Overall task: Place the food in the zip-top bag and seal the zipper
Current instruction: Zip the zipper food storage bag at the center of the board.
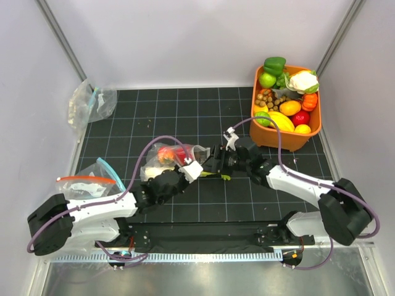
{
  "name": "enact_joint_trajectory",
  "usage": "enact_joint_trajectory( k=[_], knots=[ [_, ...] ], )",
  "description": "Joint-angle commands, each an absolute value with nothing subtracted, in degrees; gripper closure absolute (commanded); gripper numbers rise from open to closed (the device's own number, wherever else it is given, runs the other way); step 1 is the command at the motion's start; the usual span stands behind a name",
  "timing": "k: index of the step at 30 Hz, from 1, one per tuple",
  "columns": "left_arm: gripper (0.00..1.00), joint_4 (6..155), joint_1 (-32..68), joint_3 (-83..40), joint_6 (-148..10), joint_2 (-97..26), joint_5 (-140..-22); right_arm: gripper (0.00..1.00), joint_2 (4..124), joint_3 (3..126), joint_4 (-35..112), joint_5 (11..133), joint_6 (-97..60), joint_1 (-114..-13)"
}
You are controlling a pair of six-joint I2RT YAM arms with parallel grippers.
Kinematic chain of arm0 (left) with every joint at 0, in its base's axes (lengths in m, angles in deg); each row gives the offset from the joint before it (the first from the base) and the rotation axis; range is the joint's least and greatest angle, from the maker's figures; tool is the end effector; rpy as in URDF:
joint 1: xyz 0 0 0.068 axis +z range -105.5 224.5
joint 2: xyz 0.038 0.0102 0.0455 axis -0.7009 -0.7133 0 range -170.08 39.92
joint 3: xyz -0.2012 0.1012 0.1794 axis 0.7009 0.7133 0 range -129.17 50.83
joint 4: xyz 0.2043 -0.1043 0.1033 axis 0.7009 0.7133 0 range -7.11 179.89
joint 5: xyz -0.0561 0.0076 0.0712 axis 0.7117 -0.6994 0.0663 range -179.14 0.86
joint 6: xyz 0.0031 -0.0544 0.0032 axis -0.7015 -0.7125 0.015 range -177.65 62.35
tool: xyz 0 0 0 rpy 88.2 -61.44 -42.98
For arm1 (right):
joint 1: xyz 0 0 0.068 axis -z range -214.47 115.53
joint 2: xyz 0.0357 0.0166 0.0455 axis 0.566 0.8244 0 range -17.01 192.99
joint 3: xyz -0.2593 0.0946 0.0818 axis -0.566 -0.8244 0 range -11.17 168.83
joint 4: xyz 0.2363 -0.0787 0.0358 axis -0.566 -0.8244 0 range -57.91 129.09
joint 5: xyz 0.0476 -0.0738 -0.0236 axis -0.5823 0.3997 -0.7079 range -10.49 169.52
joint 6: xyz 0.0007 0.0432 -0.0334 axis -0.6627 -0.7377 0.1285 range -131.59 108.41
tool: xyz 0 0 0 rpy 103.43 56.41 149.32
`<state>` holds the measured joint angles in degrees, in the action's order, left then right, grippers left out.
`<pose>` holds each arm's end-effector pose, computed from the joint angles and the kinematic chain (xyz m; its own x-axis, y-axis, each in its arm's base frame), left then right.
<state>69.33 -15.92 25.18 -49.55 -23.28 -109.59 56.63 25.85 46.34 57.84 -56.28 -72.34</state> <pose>0.1174 -0.1810 0.2237 -0.1062 0.4543 -0.8845 0.6789 0.6831 0.2694 0.1965 0.1700 0.2370 -0.8551 0.1629 -0.4922 -0.3140 0.5928 0.7417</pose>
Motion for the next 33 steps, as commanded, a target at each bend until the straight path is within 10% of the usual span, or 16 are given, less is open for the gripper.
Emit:
enact_joint_trajectory(
  k=[1,33],
  knots=[
    [1.00,63.91,-14.56,23.41,-52.37,-24.32,-110.41,0.28,59.27,26.89,50.06,55.44,-65.00,-72.26],
    [1.00,60.92,-14.39,21.12,-59.14,-30.48,-120.42,0.41,58.31,18.89,62.73,64.49,-74.26,-73.93]
  ],
)
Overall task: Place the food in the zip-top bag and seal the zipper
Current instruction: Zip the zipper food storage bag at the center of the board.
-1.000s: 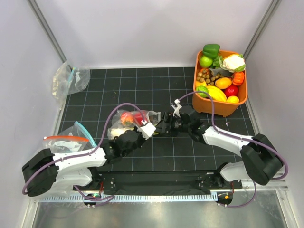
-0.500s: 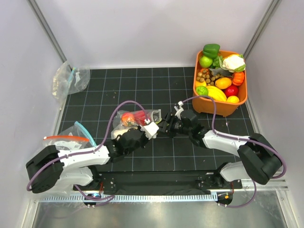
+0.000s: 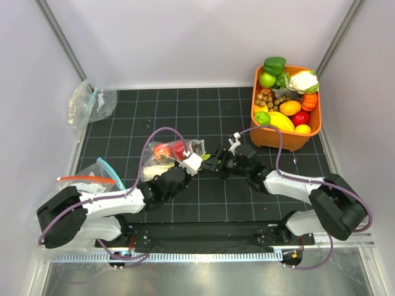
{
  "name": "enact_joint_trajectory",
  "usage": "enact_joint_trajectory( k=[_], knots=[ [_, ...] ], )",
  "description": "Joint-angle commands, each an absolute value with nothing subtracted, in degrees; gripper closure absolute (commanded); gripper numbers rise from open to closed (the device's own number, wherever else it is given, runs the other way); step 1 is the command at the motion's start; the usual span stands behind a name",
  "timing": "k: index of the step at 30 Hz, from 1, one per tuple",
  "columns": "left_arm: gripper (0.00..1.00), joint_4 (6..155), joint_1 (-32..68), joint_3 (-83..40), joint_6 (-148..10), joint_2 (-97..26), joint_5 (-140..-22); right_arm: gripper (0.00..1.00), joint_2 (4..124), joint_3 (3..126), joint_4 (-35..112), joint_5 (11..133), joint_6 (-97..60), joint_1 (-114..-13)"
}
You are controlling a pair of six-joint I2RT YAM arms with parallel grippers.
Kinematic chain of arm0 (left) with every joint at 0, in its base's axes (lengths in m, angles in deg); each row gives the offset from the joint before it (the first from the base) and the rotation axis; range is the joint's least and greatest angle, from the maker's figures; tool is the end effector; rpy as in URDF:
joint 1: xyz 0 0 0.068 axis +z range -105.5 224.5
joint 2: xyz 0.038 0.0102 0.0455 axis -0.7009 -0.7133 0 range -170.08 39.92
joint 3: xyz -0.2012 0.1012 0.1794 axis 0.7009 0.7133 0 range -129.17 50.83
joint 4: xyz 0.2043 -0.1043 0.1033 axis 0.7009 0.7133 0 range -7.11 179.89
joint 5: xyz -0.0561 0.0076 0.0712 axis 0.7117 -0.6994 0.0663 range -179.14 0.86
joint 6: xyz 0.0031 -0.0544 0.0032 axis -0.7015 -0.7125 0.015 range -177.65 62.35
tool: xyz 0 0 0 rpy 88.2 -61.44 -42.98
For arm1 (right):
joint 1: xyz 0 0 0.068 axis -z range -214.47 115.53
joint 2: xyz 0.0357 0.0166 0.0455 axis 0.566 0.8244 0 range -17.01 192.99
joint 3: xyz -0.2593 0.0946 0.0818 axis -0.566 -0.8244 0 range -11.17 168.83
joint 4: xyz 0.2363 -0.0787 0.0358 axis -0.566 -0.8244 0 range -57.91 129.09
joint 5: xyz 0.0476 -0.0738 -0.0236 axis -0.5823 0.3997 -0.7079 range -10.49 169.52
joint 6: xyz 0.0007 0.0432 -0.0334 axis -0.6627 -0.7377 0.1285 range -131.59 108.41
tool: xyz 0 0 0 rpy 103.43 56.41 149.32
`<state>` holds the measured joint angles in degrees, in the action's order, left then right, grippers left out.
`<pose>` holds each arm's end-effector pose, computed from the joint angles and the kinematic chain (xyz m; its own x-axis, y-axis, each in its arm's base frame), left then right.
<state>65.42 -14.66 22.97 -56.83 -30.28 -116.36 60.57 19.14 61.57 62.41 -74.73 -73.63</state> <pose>0.1352 -0.1938 0.2182 -0.2078 0.3726 -0.9044 0.5537 0.8070 0.2053 0.1964 0.1739 0.2093 -0.8701 0.3910 -0.3002 -0.0763 0.4948 0.8656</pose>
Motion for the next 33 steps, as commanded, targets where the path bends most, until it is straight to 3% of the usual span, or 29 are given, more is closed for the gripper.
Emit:
enact_joint_trajectory(
  k=[1,14,24,33],
  knots=[
    [1.00,60.92,-14.39,21.03,-59.41,-30.48,-120.60,0.41,58.40,18.80,62.82,64.22,-74.35,-73.93],
    [1.00,59.16,-14.30,19.19,-60.90,-34.26,-111.56,0.42,60.68,14.14,78.37,64.93,-81.99,-75.43],
    [1.00,57.50,-14.74,20.41,-60.90,-32.95,-111.11,0.52,61.39,13.88,78.29,64.92,-82.34,-75.60],
    [1.00,56.09,-14.65,22.09,-60.81,-31.01,-117.00,0.52,63.58,14.06,78.99,64.92,-82.78,-76.48]
  ],
)
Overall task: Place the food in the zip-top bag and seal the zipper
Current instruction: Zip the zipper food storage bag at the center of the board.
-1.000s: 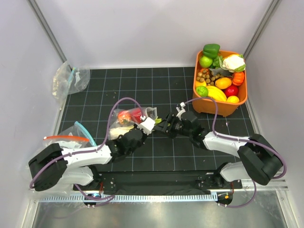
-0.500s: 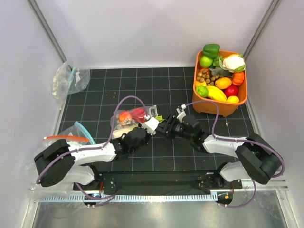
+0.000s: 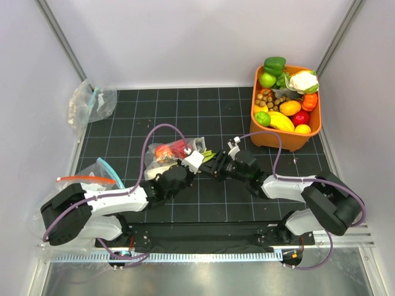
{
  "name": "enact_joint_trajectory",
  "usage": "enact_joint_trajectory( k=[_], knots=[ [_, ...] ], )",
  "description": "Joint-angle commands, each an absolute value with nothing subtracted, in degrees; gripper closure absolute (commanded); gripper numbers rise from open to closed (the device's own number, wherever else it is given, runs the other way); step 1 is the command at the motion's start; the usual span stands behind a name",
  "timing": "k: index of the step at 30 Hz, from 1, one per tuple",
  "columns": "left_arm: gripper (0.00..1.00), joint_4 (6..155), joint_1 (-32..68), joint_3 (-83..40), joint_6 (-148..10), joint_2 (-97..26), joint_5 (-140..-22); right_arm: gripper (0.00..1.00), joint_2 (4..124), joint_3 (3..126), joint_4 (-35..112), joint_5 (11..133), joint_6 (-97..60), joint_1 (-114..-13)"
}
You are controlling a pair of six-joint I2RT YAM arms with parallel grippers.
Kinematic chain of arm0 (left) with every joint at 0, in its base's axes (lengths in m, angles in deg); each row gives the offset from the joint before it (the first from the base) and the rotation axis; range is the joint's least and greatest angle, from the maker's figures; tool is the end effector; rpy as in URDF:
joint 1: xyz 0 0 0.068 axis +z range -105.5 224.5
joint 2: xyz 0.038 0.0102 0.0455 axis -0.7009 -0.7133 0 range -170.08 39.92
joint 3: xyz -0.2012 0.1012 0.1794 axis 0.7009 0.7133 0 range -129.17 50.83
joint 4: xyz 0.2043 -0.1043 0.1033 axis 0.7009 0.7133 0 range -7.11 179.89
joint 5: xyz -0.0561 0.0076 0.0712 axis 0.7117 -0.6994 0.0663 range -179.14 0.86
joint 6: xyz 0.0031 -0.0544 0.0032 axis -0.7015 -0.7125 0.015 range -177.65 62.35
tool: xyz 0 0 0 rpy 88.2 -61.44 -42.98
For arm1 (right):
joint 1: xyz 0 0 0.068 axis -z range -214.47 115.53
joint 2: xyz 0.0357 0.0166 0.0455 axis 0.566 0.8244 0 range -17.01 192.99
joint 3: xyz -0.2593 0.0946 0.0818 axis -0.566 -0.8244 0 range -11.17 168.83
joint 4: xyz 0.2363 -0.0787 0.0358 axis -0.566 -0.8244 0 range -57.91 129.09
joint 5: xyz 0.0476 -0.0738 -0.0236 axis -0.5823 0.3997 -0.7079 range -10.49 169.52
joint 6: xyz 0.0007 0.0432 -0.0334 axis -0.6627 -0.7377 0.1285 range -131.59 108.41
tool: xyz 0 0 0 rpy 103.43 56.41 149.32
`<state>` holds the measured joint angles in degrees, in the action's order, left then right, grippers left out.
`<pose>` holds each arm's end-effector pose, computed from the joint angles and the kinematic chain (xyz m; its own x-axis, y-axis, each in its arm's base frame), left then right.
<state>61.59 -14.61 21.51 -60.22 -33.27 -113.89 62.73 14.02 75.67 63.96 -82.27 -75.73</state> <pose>0.1409 -0.2057 0.2208 -0.2229 0.2932 -0.9297 0.5713 0.8121 0.1191 0.1883 0.1783 0.1986 -0.8572 0.4573 -0.2367 -0.0548 0.3759 0.9250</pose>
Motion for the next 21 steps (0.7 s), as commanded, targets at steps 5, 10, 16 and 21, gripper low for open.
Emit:
enact_joint_trajectory(
  k=[5,10,16,21],
  knots=[
    [1.00,55.73,-14.65,22.53,-60.99,-30.40,-115.95,0.54,64.72,14.32,79.69,64.84,-82.78,-76.66],
    [1.00,57.05,-14.74,21.04,-60.03,-32.67,-113.66,0.69,64.38,14.23,79.87,64.75,-82.52,-76.66],
    [1.00,57.14,-14.74,21.30,-58.36,-32.42,-110.85,0.76,59.90,14.06,74.97,67.91,-80.50,-76.66],
    [1.00,56.35,-15.79,22.09,-55.02,-31.28,-108.83,0.62,56.91,13.88,72.66,69.15,-78.92,-76.04]
  ],
)
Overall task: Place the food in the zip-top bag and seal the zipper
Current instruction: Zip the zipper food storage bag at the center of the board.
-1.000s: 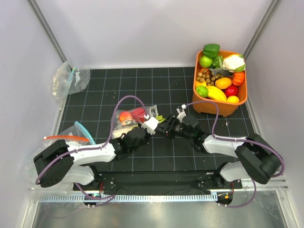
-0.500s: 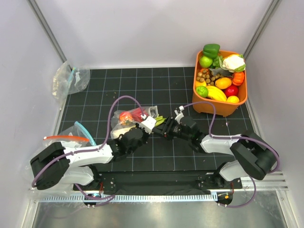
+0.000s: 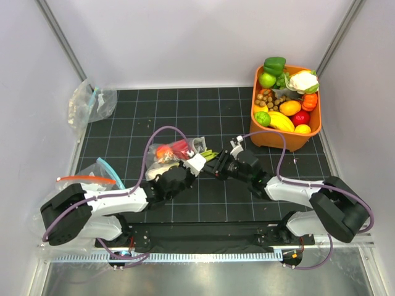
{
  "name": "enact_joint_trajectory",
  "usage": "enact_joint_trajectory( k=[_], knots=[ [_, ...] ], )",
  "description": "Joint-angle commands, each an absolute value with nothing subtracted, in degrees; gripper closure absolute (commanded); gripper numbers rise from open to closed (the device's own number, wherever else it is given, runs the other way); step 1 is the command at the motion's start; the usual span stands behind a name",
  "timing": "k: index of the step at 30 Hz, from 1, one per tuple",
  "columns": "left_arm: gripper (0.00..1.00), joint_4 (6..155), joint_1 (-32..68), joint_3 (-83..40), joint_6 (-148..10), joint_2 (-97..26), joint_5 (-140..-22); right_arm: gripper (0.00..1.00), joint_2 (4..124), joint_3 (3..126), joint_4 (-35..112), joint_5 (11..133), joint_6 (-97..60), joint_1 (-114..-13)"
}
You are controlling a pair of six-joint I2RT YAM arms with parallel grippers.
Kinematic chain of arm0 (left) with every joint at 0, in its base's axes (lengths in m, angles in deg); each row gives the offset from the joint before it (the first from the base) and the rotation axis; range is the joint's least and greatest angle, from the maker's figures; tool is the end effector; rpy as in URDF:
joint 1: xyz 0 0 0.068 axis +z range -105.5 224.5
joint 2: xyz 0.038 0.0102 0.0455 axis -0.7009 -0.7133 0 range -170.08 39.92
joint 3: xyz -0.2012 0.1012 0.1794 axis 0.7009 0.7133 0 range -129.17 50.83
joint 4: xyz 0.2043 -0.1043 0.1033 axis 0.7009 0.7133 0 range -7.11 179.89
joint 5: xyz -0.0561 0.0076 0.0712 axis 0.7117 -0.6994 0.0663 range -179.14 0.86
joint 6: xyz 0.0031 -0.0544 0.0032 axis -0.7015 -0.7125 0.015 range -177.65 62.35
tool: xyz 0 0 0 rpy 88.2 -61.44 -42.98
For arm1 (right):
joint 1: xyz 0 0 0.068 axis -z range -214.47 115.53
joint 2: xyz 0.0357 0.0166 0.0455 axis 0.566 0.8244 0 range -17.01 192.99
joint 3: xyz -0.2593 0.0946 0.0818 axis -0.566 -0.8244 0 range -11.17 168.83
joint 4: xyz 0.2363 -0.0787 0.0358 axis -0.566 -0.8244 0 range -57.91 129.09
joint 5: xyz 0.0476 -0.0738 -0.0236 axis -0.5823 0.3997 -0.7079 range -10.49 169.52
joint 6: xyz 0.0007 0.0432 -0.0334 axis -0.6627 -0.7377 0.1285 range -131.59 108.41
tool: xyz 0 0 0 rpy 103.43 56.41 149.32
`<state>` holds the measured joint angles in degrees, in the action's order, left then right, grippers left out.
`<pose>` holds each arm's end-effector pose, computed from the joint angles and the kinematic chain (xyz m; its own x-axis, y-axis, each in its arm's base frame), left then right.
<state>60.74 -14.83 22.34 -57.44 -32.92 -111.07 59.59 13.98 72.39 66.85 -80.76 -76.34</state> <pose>0.1378 -0.2056 0.2189 -0.1905 0.3278 -0.9254 0.6221 0.7695 0.1445 0.1827 0.1746 0.2053 -0.8361 0.4751 -0.2741 -0.0700 0.4032 0.9124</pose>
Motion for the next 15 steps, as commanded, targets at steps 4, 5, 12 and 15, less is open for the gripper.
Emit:
enact_joint_trajectory(
  k=[4,5,12,15],
  knots=[
    [1.00,55.56,-16.58,22.70,-53.70,-31.10,-107.95,0.64,57.43,14.06,72.84,68.27,-78.83,-75.78],
    [1.00,55.38,-16.58,22.62,-53.61,-31.19,-107.95,0.67,57.60,14.14,72.84,68.00,-78.83,-75.69],
    [0.96,55.38,-17.02,22.88,-51.59,-31.71,-108.82,0.92,56.56,13.79,71.71,67.38,-78.48,-74.55],
    [0.73,55.82,-17.99,22.53,-49.75,-32.59,-110.49,0.99,52.87,12.57,68.81,69.49,-78.39,-73.67]
  ],
)
